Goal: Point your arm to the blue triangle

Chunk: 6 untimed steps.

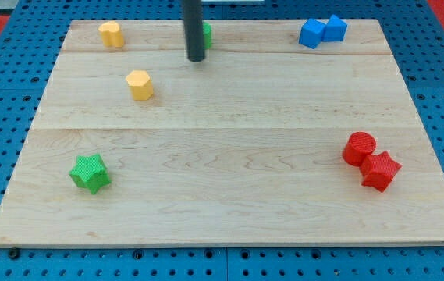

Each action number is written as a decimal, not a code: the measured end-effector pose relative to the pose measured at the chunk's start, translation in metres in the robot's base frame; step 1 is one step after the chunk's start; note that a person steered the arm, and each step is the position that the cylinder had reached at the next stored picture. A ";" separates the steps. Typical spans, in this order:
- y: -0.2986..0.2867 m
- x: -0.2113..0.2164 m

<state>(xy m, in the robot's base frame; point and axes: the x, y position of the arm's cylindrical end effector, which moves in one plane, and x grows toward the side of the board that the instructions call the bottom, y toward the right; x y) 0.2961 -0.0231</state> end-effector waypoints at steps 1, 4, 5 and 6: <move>0.079 0.012; 0.343 -0.081; 0.327 -0.105; 0.279 -0.104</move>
